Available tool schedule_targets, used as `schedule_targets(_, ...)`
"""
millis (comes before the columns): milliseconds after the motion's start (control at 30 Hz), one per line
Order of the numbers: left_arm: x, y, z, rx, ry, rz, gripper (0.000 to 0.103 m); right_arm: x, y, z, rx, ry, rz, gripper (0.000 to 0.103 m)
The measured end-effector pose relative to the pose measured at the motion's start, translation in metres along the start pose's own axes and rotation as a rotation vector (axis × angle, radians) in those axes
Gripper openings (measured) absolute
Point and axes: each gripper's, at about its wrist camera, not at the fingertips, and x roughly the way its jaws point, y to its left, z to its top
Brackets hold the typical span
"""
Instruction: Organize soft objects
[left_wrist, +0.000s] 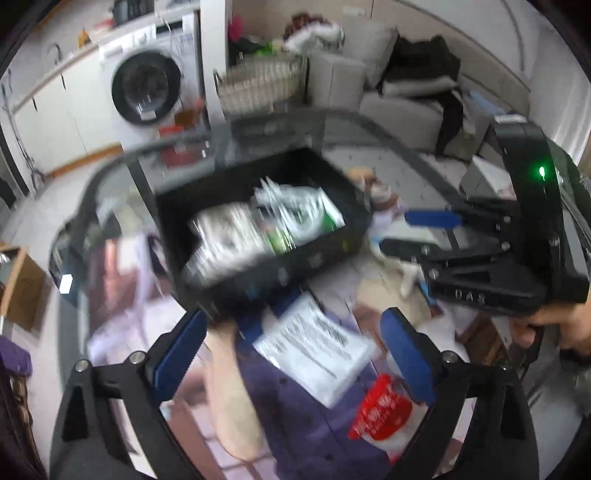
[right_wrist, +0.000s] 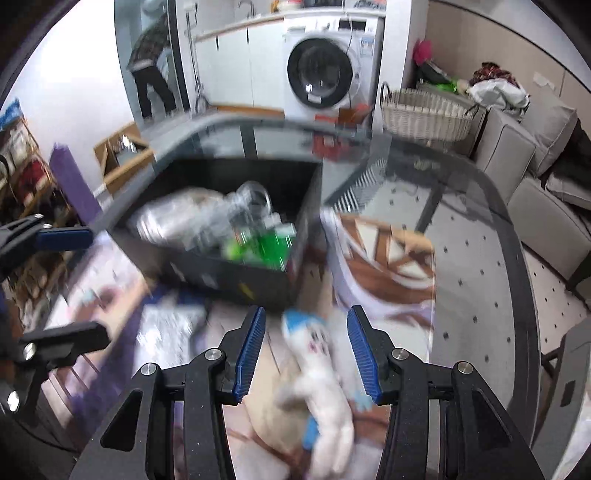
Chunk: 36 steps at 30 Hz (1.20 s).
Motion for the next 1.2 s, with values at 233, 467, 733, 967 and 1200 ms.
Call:
schedule_targets(233, 0.037, 0.013, -0.009, -0.142, 0.157, -0.007, 0.096, 0.019, -0.009, -0.02, -0.004, 0.082, -0.014, 0.048)
schedule_targets(467, 0.053, 0.013, -0.012, -0.249, 0.239, -0.058, 0.096, 0.024, -0.003, -0.026, -0.021, 0.098, 0.001, 0.048)
schedule_targets(733, 0.07, -0.006, -0.005, -0.216, 0.252, -0.017, 0.097, 0.024, -0.005, -0.028, -0.032, 0.101, 0.007, 0.048)
schedule_targets(967, 0.074, -0.007, -0.004, -0.184, 0.255, 0.008, 0.097, 0.028, -0.007, -0.03, -0.041, 0.115, 0.008, 0.048)
schedule_targets(1200, 0.067, 0.017, -0.012, -0.219, 0.26, 0.032, 0.097, 0.03, -0.001, -0.03, -0.056, 0.114, 0.007, 0.048)
